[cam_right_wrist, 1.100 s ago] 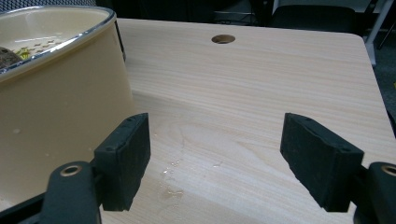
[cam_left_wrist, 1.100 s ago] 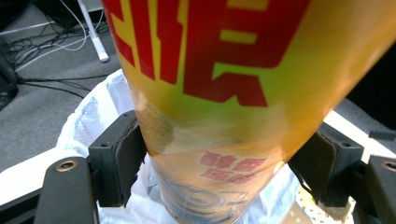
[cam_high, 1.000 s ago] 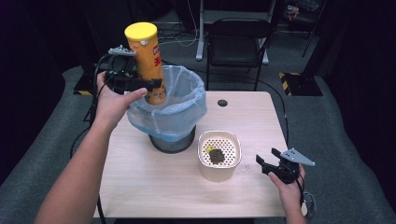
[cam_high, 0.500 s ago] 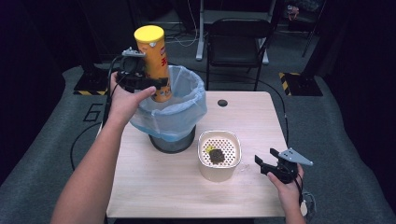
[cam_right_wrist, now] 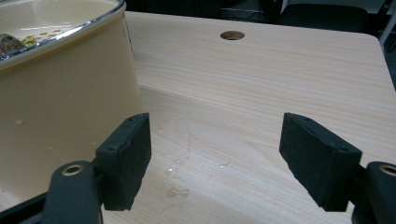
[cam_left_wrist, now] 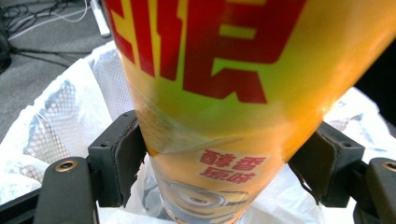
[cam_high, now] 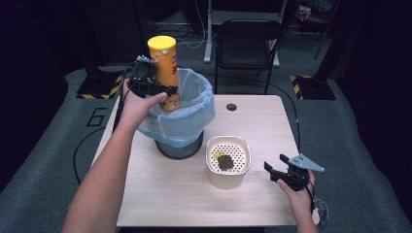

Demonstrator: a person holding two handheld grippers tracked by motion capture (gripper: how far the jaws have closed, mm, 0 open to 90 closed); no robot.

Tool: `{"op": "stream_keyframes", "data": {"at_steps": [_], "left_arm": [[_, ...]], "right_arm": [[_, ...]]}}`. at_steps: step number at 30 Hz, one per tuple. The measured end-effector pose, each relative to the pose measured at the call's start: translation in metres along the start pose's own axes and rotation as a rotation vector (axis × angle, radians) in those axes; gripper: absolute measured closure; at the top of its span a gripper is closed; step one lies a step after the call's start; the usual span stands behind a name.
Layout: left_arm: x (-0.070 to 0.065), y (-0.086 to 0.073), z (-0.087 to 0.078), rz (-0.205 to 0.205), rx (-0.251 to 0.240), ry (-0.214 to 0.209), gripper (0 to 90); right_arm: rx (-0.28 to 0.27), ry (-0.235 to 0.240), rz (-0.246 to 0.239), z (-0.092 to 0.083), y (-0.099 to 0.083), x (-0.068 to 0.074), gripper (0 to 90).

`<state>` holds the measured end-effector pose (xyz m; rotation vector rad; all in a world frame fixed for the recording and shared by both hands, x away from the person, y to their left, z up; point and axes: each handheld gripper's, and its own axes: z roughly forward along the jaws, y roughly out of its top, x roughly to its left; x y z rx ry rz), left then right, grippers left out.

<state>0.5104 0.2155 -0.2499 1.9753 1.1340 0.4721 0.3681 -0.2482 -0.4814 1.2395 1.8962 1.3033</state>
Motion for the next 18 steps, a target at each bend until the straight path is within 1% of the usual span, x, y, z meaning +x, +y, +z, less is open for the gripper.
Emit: {"op": "stream_keyframes", "data": {"at_steps": [1,2,3,4,5,6,7,9,10,12,13,15,17,18], "left_arm": [[0.0,-0.001,0.004,-0.032,0.012,-0.01,23.7],[0.0,-0.001,0.004,-0.037,0.01,-0.006,23.6],[0.0,-0.002,0.005,-0.025,0.002,0.01,22.4],[0.001,-0.002,0.004,-0.027,-0.001,0.021,18.3],[0.003,-0.003,0.003,-0.044,-0.004,0.018,13.2],[0.003,-0.003,0.003,-0.044,-0.004,0.018,11.5],[0.005,-0.006,0.003,-0.074,-0.005,-0.006,11.8],[0.009,-0.01,-0.001,-0.065,-0.005,0.003,12.6],[0.011,-0.012,-0.003,-0.065,-0.016,-0.006,13.9],[0.012,-0.014,-0.005,-0.064,-0.011,-0.003,15.2],[0.015,-0.017,-0.01,-0.048,-0.001,0.0,15.4],[0.015,-0.021,-0.016,-0.009,0.017,0.012,16.7],[0.014,-0.025,-0.024,0.012,0.014,0.007,19.5],[0.014,-0.027,-0.028,0.006,-0.003,0.005,21.1]], "right_arm": [[-0.001,-0.003,-0.002,0.0,0.0,-0.001,24.8],[-0.001,-0.003,-0.004,0.0,0.0,-0.001,24.8],[-0.001,-0.004,-0.001,0.0,0.0,-0.001,24.8],[0.001,-0.006,0.0,0.0,0.0,0.0,24.8],[0.002,-0.004,-0.001,0.0,0.0,0.0,24.8],[0.001,0.003,-0.004,0.0,0.0,0.0,24.9],[0.001,0.003,-0.004,0.0,0.0,0.0,24.9],[0.001,0.004,-0.004,0.0,0.0,0.0,24.8],[-0.002,0.002,-0.006,0.0,0.0,0.0,24.8],[0.0,0.0,-0.003,0.0,0.0,0.001,24.8],[-0.001,0.002,-0.008,0.0,0.0,0.001,24.9],[0.0,0.0,-0.006,0.0,0.0,0.001,24.9],[-0.001,-0.001,-0.006,-0.001,0.0,0.001,24.8],[0.0,-0.001,-0.007,-0.001,0.0,0.001,24.9]]}}
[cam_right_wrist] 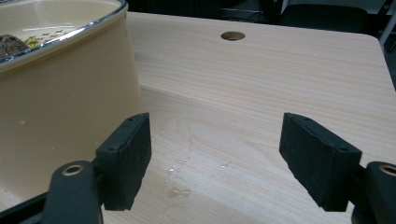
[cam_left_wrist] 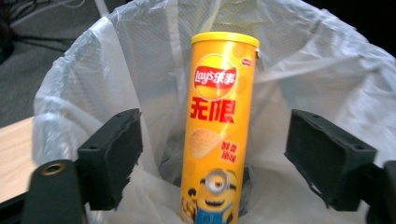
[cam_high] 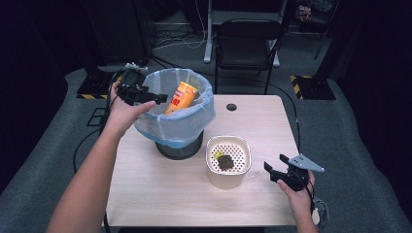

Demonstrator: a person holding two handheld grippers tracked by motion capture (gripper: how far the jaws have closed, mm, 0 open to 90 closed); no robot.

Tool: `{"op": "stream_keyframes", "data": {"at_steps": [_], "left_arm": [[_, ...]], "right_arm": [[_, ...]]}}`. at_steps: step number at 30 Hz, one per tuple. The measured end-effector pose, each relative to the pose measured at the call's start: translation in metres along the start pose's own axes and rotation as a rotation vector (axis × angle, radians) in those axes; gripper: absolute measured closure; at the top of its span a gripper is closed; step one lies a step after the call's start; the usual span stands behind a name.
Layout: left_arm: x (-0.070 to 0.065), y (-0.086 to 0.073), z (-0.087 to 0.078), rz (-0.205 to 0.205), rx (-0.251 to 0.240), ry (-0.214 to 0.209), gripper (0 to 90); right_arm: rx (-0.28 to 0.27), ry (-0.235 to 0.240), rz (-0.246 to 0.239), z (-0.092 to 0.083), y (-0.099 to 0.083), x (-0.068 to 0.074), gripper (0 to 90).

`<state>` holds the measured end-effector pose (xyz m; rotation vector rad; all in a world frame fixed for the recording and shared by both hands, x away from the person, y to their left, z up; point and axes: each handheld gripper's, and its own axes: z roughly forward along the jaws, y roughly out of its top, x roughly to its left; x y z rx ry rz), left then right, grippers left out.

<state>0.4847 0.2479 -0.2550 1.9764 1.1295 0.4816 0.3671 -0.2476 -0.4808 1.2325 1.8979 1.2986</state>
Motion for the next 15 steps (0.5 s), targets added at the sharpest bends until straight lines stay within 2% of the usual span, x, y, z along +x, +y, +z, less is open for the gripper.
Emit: {"op": "stream_keyframes", "data": {"at_steps": [1,2,4,7,8,15], "left_arm": [[0.0,0.0,0.0,0.0,0.0,0.0,22.7],[0.001,-0.005,-0.009,-0.006,-0.018,-0.026,24.5],[0.001,-0.011,-0.014,-0.022,-0.028,-0.029,25.3],[0.001,-0.018,-0.019,-0.015,-0.021,-0.031,27.9],[0.003,-0.026,-0.024,-0.015,-0.035,-0.042,28.3],[0.008,-0.053,-0.049,-0.031,-0.087,-0.086,33.7]], "right_arm": [[0.0,0.0,-0.002,0.0,0.0,0.0,24.8],[0.002,-0.001,-0.001,0.0,0.0,0.0,24.9],[0.005,0.0,-0.003,0.0,0.0,0.001,24.8],[-0.002,0.0,0.002,0.0,0.001,0.003,24.8],[-0.002,-0.003,-0.004,-0.001,0.001,0.003,24.8],[0.003,-0.008,0.001,-0.001,0.0,0.002,24.8]]}}
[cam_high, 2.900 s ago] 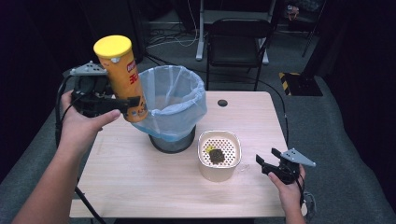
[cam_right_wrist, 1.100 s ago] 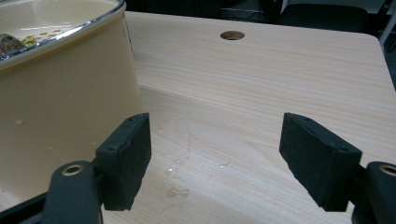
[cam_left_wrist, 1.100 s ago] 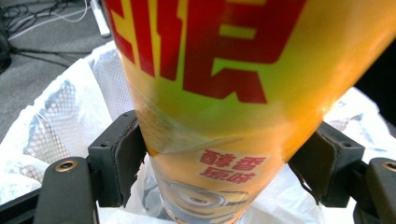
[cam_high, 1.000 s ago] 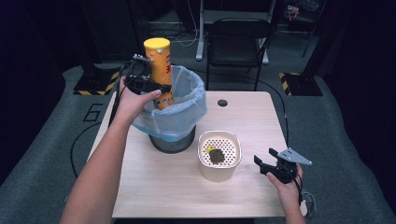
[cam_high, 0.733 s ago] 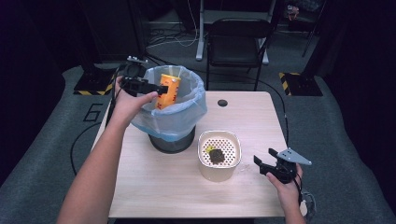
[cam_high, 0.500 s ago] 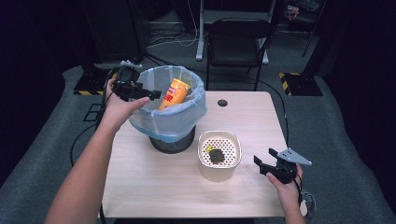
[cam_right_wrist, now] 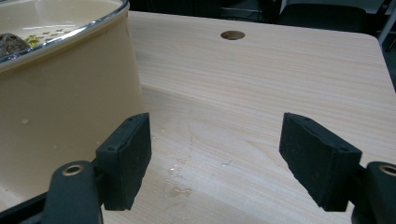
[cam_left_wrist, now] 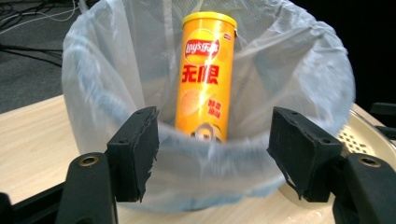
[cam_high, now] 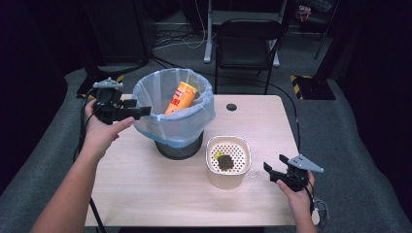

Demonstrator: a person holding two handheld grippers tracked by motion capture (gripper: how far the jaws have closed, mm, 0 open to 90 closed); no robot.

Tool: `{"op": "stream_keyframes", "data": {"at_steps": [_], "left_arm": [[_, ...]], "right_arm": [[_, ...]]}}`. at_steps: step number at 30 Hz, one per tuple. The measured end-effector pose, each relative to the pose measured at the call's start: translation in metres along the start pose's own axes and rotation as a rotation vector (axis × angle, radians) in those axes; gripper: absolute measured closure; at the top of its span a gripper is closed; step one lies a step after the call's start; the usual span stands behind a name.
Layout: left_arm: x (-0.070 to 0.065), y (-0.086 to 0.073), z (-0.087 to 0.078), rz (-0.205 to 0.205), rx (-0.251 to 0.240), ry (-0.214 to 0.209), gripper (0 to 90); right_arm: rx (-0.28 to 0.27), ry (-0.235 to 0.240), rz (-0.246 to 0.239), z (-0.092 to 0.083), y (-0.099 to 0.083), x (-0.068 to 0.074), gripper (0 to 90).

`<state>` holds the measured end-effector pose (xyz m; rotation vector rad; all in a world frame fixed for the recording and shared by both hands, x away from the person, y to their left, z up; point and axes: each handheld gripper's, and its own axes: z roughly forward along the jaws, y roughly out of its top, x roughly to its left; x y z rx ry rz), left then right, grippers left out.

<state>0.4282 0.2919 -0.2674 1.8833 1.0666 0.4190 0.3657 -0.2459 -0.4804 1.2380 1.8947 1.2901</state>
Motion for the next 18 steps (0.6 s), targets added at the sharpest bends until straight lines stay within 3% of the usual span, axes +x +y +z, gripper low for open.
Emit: {"op": "stream_keyframes", "data": {"at_steps": [5,10,13,18], "left_arm": [[-0.002,-0.017,-0.018,0.014,-0.017,-0.009,34.8],[0.0,-0.033,-0.025,0.013,-0.021,-0.012,35.8],[0.004,-0.055,-0.027,0.0,-0.027,-0.004,36.0],[0.017,-0.09,-0.016,-0.032,-0.029,0.023,33.2]], "right_arm": [[-0.003,0.002,0.0,0.0,0.0,0.001,24.9],[-0.004,0.002,-0.002,0.0,0.001,0.002,24.8],[-0.007,0.002,-0.003,-0.001,0.001,0.002,24.8],[0.004,0.0,-0.007,0.0,0.0,0.001,24.8]]}}
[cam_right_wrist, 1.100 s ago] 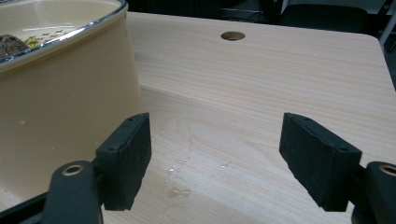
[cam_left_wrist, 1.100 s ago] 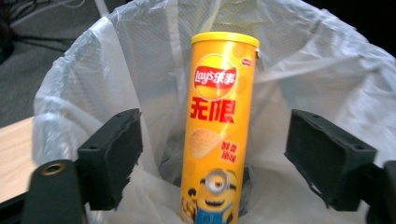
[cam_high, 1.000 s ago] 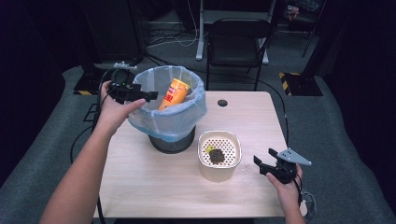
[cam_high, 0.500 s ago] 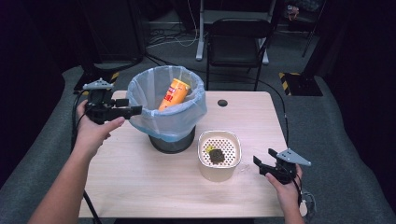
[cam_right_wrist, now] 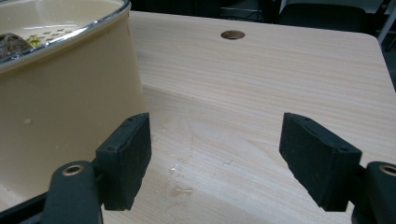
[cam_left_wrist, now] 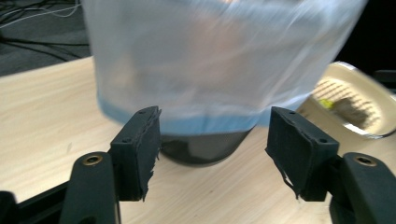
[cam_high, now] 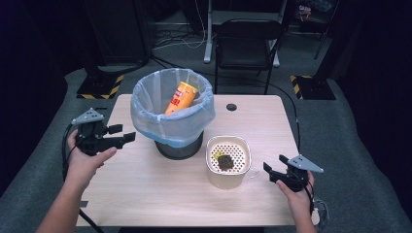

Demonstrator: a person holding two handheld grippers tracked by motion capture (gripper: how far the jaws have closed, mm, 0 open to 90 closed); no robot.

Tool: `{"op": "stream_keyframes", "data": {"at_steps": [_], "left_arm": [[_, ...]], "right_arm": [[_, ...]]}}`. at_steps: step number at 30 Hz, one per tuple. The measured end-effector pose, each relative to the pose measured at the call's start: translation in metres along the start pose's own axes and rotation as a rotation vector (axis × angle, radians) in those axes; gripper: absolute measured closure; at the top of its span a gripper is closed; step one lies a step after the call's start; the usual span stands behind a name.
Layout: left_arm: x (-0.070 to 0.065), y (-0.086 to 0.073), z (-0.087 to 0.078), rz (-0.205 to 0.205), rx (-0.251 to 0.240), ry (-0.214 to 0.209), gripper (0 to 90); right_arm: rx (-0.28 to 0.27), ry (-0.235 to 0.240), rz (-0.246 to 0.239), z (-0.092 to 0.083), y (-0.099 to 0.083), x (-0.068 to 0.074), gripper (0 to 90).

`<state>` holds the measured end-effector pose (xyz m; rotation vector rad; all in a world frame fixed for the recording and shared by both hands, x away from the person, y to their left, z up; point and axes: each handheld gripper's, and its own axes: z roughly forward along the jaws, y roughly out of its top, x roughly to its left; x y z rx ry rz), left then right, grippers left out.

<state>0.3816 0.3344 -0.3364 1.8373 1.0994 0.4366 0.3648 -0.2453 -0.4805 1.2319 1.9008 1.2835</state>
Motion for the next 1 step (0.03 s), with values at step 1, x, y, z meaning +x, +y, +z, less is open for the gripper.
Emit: {"op": "stream_keyframes", "data": {"at_steps": [1], "left_arm": [[0.0037,-0.0088,0.0031,-0.01,0.002,0.005,32.3]], "right_arm": [[0.002,-0.004,0.004,0.0003,-0.0001,0.0005,24.8]]}}
